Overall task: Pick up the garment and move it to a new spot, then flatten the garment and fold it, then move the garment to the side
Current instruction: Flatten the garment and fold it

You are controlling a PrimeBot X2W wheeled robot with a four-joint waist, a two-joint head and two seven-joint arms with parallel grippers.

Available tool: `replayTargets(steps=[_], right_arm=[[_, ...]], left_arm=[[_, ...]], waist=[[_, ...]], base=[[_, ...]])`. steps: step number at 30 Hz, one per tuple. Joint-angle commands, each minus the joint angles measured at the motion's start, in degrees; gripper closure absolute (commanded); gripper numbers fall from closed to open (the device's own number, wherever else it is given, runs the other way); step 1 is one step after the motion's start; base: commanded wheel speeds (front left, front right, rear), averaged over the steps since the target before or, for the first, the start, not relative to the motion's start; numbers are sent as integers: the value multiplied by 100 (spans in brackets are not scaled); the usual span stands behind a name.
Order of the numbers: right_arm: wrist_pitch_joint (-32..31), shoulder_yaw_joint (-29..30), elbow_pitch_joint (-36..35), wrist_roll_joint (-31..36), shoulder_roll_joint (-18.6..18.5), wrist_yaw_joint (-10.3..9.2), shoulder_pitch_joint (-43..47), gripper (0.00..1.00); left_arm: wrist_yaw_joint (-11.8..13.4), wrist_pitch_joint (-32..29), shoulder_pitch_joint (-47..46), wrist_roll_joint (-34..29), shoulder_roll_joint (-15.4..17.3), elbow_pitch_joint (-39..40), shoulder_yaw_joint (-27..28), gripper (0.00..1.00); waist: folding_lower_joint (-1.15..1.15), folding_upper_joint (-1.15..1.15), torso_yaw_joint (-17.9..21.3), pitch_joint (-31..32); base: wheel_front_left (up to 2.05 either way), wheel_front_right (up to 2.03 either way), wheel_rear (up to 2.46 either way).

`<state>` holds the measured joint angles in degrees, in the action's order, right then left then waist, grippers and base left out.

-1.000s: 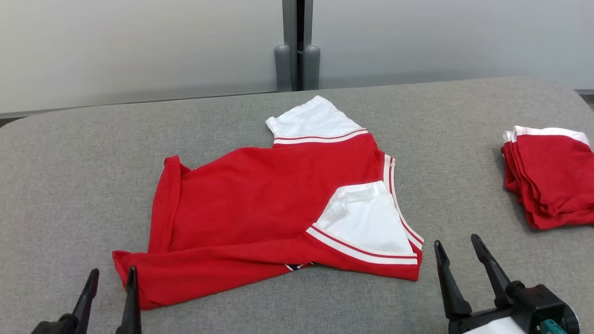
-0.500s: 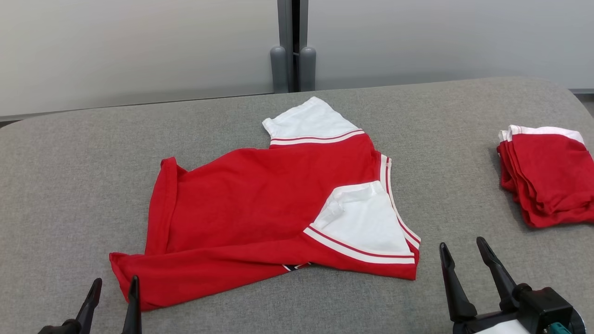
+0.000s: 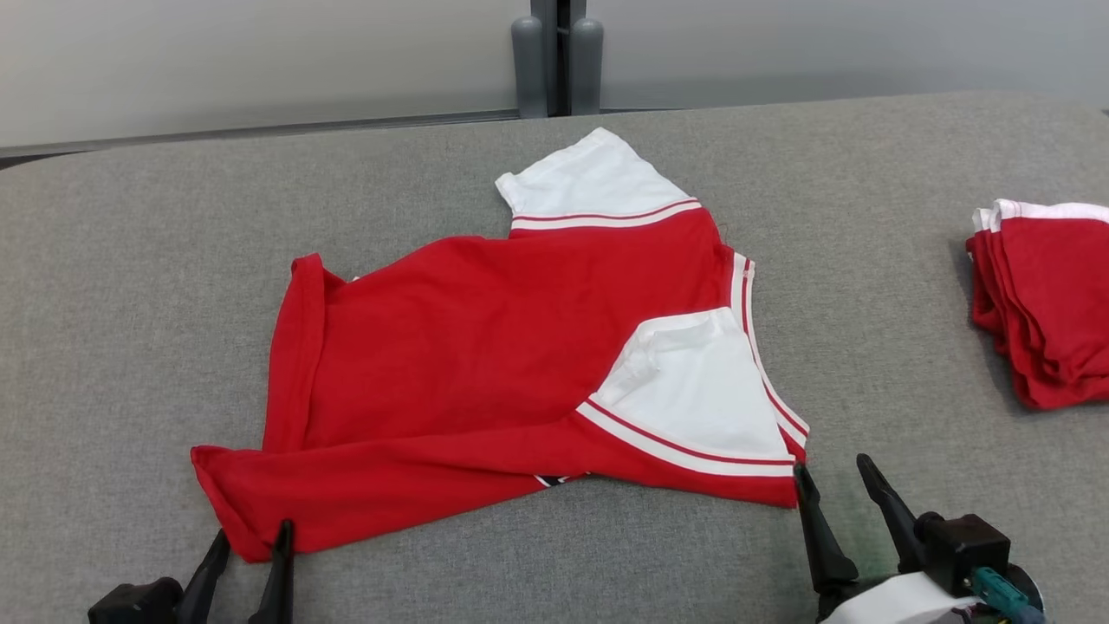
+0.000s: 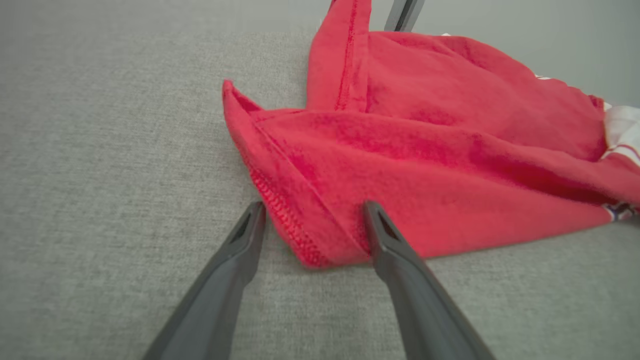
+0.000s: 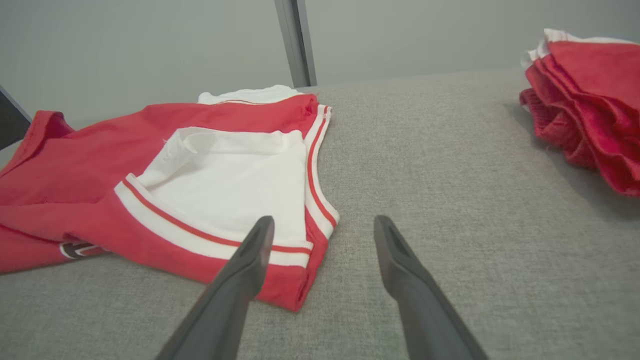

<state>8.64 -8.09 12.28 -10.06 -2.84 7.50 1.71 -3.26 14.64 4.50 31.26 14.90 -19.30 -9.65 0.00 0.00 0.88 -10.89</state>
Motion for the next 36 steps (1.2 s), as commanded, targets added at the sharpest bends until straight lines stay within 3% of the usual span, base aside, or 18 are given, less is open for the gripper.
replayTargets(steps=[1, 9, 10, 11, 12, 13, 17, 26, 36], right_arm=[[55, -30, 210, -25, -14, -2, -171, 0], [341, -345, 1578, -347, -10, -2, -791, 0], [359, -391, 1716, -382, -10, -2, -829, 5], [370, -436, 1819, -428, -8, -2, -867, 52], [369, -507, 1934, -494, 0, -2, -881, 56], [378, -551, 2018, -531, 2, -2, -895, 100], [465, -554, 2147, -632, -20, -9, -936, 100], [550, -233, 1748, -565, -37, -10, -669, 100], [-140, 55, 543, -551, -39, -10, 644, 100]], left_arm=[[-71, 13, -183, 44, 5, -117, 0, 0], [-301, -36, -572, 272, 19, -950, -137, 0], [-311, -37, -591, 300, 29, -1019, -167, 16], [-326, -39, -610, 313, 43, -1072, -195, 58], [-345, -41, -618, 322, 57, -1110, -225, 96], [-359, -39, -616, 327, 72, -1139, -259, 100], [-389, -27, -611, 289, 136, -1117, -302, 100], [-391, -50, -210, 185, 720, -633, -173, 100], [-21, -1157, 881, 423, 1281, 710, -89, 100]], waist=[[0, 0, -71, -161], [0, 0, -139, -407], [0, 0, -145, -418], [0, 0, -151, -425], [0, 0, -158, -427], [0, 0, -163, -427], [0, 0, -195, -400], [0, 0, -261, -52], [0, 0, -215, 504]], base=[[0, 0, 0], [0, 0, 0], [0, 0, 0], [0, 0, 0], [0, 0, 0], [0, 0, 0], [0, 0, 0], [0, 0, 0], [0, 0, 0]])
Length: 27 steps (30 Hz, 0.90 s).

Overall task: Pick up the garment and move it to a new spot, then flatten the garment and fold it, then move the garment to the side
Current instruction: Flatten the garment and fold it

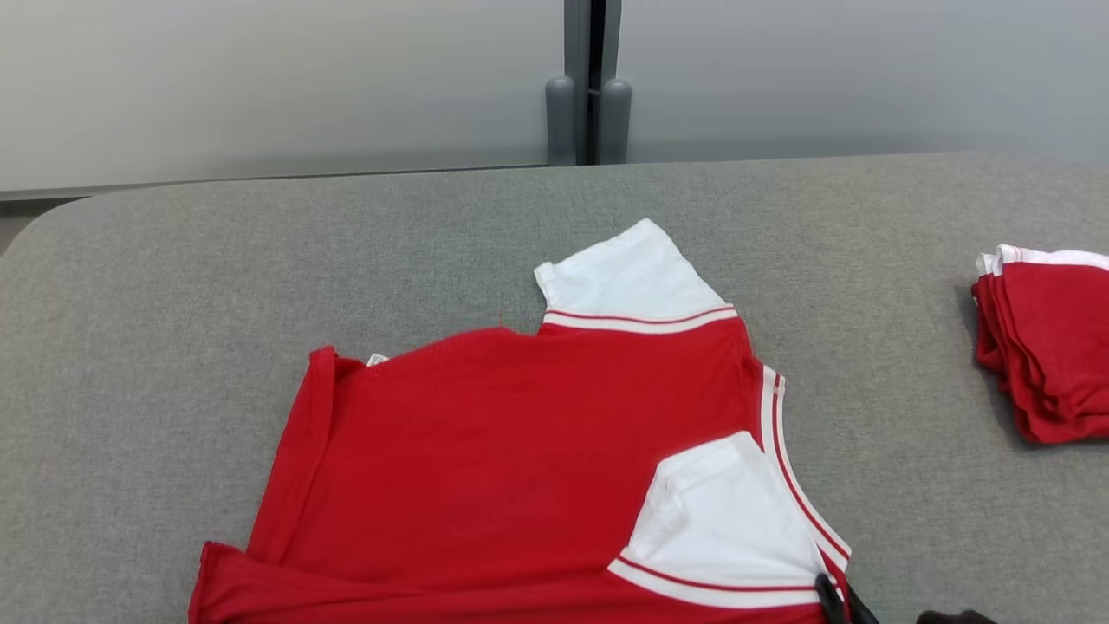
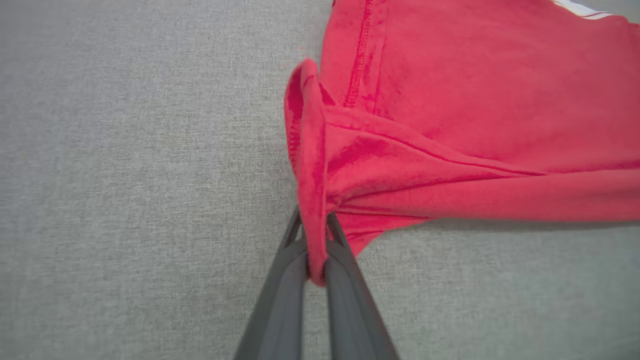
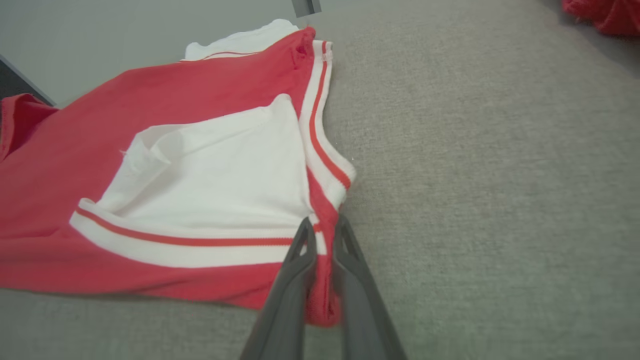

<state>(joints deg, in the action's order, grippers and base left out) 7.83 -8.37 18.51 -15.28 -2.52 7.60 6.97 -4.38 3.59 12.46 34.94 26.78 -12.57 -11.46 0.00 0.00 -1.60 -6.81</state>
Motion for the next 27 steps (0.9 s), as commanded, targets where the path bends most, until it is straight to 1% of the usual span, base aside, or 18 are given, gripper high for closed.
replayTargets(steps=[1, 4, 5, 6, 7, 8, 10, 13, 14, 16, 20, 22, 23, 27], right_arm=[[-143, 75, -213, -29, -71, -20, 267, 100], [-331, 58, -508, -50, -66, -20, 548, 100], [-376, 54, -576, -37, -65, -19, 591, 100], [-421, 47, -625, -20, -61, -19, 606, 79], [-459, 49, -627, 24, -60, -19, 615, 58], [-460, 55, -655, 24, -59, -17, 590, 0], [-484, 60, -650, 147, -51, -16, 498, 0], [-403, 108, -745, 289, -49, -15, 353, 0], [-346, 156, -870, 426, -49, -15, 263, 0], [-360, 192, -1065, 536, -45, -15, 166, 0], [-470, 233, -1590, 777, -47, -15, -3, 0], [-561, 247, -1843, 874, -46, -15, -56, 0], [-561, 247, -1843, 874, -46, -15, -56, 0], [-748, 239, -2234, 983, -47, -15, -31, 0]], left_arm=[[139, -148, 192, 71, 130, 154, 102, 100], [234, -398, 412, 155, 147, 484, 65, 100], [246, -456, 448, 176, 147, 557, 49, 94], [270, -508, 464, 215, 112, 613, 29, 58], [296, -546, 480, 205, 80, 648, 3, 11], [327, -542, 457, 182, 44, 704, -16, 0], [408, -606, 399, 165, -56, 793, -97, 0], [503, -489, 266, 152, -193, 926, -98, 0], [566, -301, 218, 71, -259, 1001, -65, 0], [615, -136, 162, 5, -304, 1045, -43, 0], [804, 169, -11, -225, -318, 1145, 38, 0], [939, 286, -79, -349, -336, 1196, 60, 0], [939, 286, -79, -349, -336, 1196, 60, 0], [1144, 413, -172, -534, -326, 1375, 109, 0]], waist=[[0, 0, 50, 127], [0, 0, 95, 200], [0, 0, 104, 211], [0, 0, 114, 221], [0, 0, 129, 242], [0, 0, 135, 248], [0, 0, 133, 256], [0, 0, 130, 270], [0, 0, 140, 298], [0, 0, 156, 333], [0, 0, 204, 404], [0, 0, 212, 433], [0, 0, 212, 433], [0, 0, 200, 466]], base=[[0, 0, 0], [0, 0, 0], [0, 0, 0], [0, 0, 0], [0, 0, 0], [0, 0, 0], [0, 0, 0], [0, 0, 0], [0, 0, 0], [0, 0, 0], [0, 0, 0], [0, 0, 0], [0, 0, 0], [0, 0, 0]])
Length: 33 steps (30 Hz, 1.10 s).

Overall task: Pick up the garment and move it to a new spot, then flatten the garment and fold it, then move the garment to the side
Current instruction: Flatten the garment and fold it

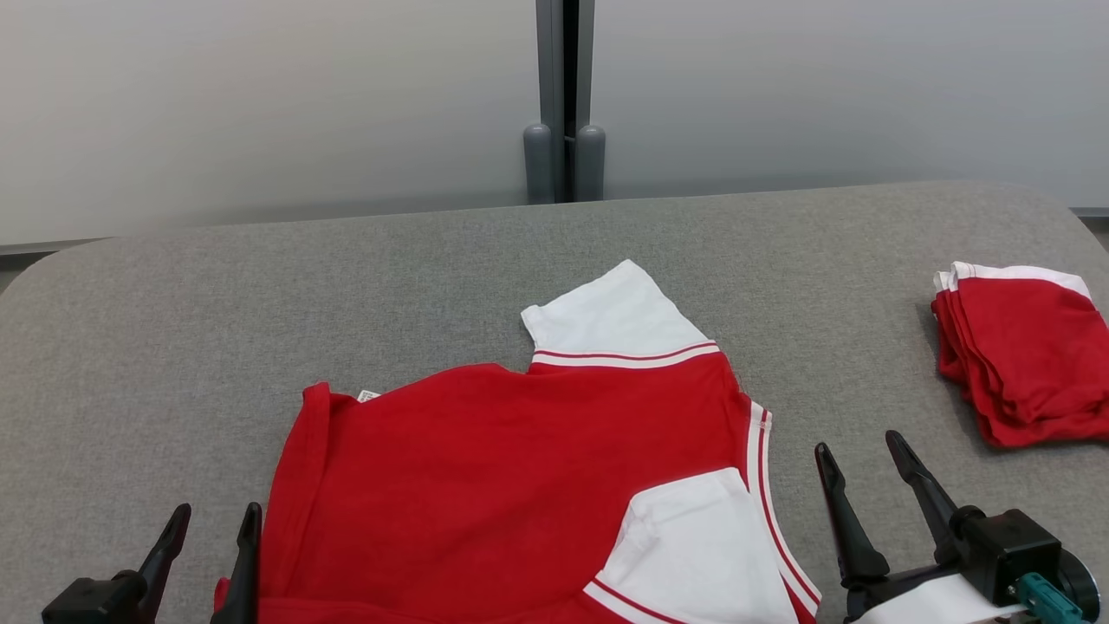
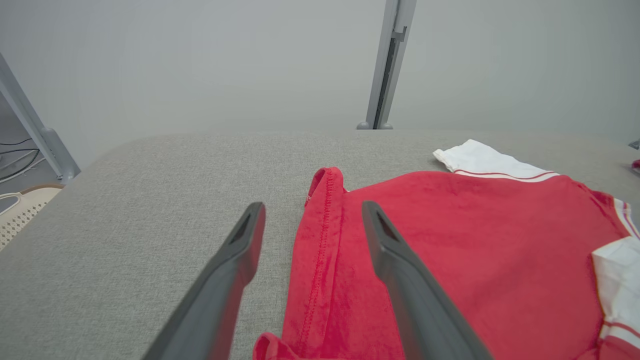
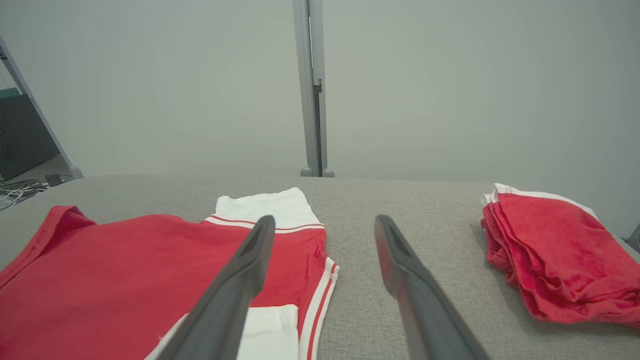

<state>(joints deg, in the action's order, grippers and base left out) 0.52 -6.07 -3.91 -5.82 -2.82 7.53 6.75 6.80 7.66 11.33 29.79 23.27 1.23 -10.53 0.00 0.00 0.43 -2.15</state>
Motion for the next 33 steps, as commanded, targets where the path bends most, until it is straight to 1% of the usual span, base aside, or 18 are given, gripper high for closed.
replayTargets(steps=[1, 9, 14, 17, 20, 21, 24, 28, 33], right_arm=[[-42, 7, -61, 43, -17, -8, 22, 0], [-114, -25, -271, -76, -18, -8, 180, 0], [-103, -5, -282, -119, -18, -8, 201, 0], [-76, 9, -294, -136, -17, -8, 165, 0], [-46, -7, -312, -138, -16, -8, 75, 0], [-49, -42, -315, -137, -16, -8, 32, 0], [9, -97, -315, -112, -18, -8, -85, 0], [89, -196, -258, -115, -15, -8, -272, 0], [218, -250, -103, -187, -18, -8, -391, 0]], left_arm=[[42, 5, -52, -32, 17, 28, 9, 0], [137, -21, -44, -81, -1, 109, -46, 0], [31, -42, -332, -100, -5, -97, -164, 0], [-102, -136, -709, -71, -24, -307, -252, 0], [-346, -284, -1305, 109, -132, -722, -331, 0], [-421, -361, -1518, 120, -127, -919, -362, 0], [-661, -521, -2239, 269, -259, -1536, -442, 0], [-967, -728, -3054, 419, -337, -2631, -505, 0], [-1245, -896, -3705, 539, -323, -3783, -613, 0]], waist=[[0, 0, -8, 4], [0, 0, -35, -20], [0, 0, -35, -77], [0, 0, -34, -157], [0, 0, -29, -317], [0, 0, -11, -387], [0, 0, 47, -626], [0, 0, 153, -931], [0, 0, 270, -1139]], base=[[0, 0, 0], [0, 0, 0], [0, 0, 0], [0, 0, 0], [0, 0, 0], [0, 0, 0], [0, 0, 0], [0, 0, 0], [0, 0, 0]])
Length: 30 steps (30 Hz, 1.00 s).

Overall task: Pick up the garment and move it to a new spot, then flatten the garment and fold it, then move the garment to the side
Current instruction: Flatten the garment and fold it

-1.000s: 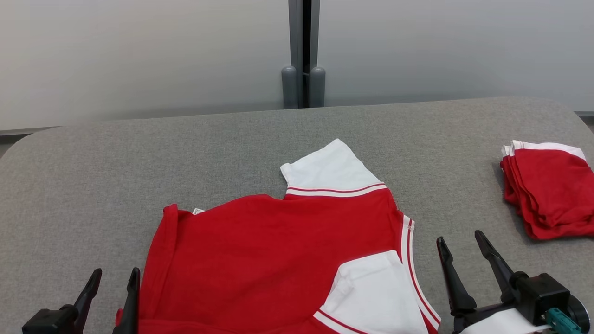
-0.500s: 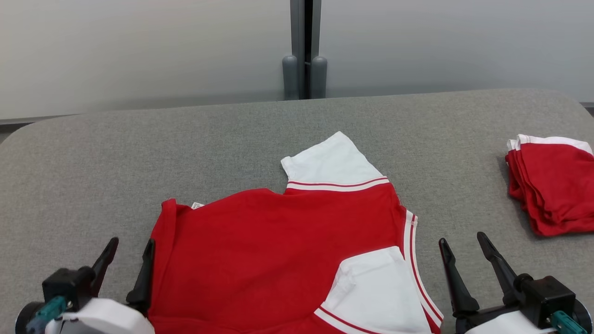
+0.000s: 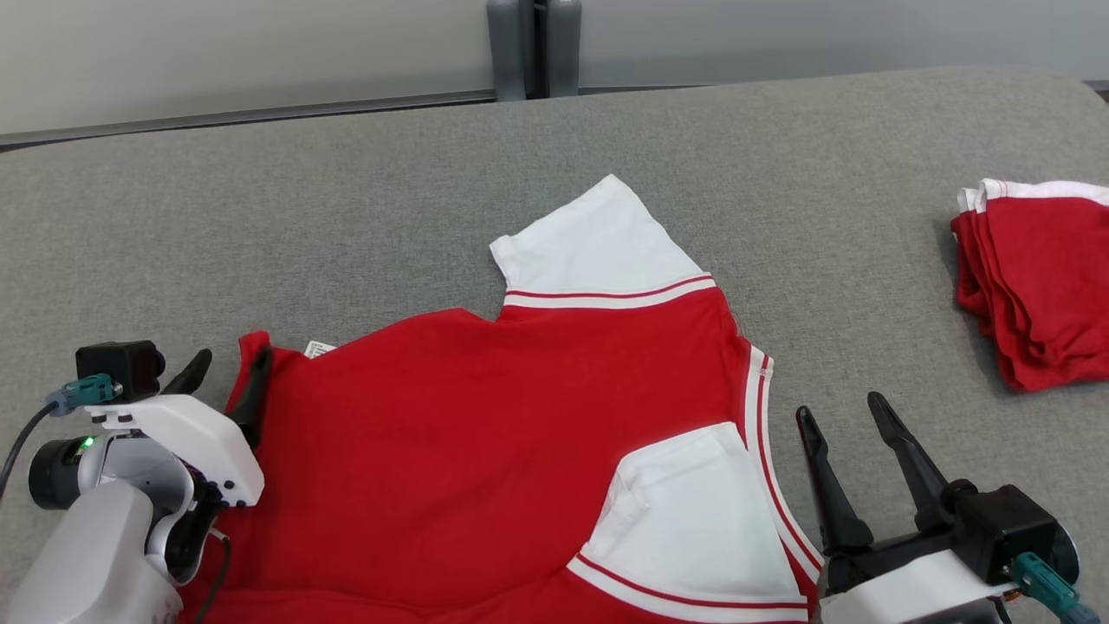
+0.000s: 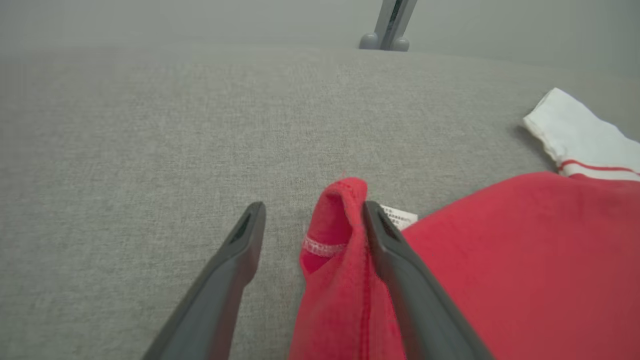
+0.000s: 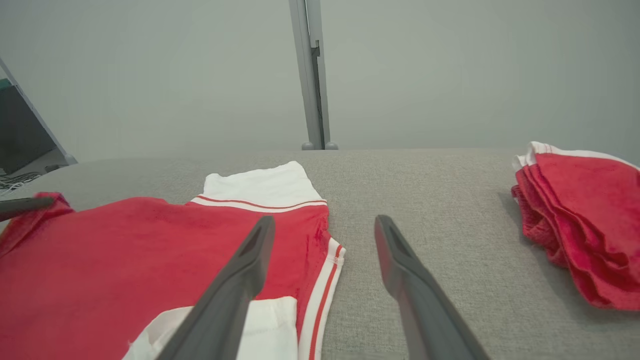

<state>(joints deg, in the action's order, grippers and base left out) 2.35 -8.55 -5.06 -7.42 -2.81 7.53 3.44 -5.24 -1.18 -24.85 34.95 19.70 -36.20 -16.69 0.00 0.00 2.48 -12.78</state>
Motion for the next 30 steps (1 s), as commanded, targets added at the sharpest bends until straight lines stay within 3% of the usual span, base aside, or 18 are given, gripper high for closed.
replayTargets(steps=[1, 2, 3, 6, 7, 18, 25, 30], right_arm=[[64, 0, 42, -44, -18, -8, -82, 0], [85, 8, 81, -59, -16, -8, -94, 0], [109, 12, 119, -69, -18, -8, -103, 0], [160, 8, 205, -106, -18, -8, -138, 0], [182, 8, 234, -110, -18, -8, -162, 0], [382, 288, 754, -317, -13, -6, -620, 0], [488, 491, 1598, -190, -16, -5, -1578, 0], [378, 341, 2438, -119, -14, -5, -2737, 0]], left_arm=[[-75, -4, -182, 63, 27, -189, -14, 0], [-108, -36, -248, 87, 30, -345, -51, 0], [-139, -65, -304, 116, 28, -468, -95, 15], [-200, -127, -461, 192, 39, -752, -259, 74], [-213, -71, -529, 180, 64, -819, -305, 100], [-226, 475, -811, 455, 117, -1118, -652, 100], [-228, 729, -1089, 699, 12, -886, -1031, 100], [-227, 897, -1321, 906, -16, -674, -1356, 100]], waist=[[0, 0, 71, -97], [0, 0, 75, -109], [0, 0, 77, -120], [0, 0, 93, -149], [0, 0, 100, -160], [0, 0, 59, -236], [0, 0, -385, -674], [0, 0, -720, -1022]], base=[[0, 0, 0], [0, 0, 0], [0, 0, 0], [0, 0, 0], [0, 0, 0], [0, 0, 0], [0, 0, 0], [0, 0, 0]])
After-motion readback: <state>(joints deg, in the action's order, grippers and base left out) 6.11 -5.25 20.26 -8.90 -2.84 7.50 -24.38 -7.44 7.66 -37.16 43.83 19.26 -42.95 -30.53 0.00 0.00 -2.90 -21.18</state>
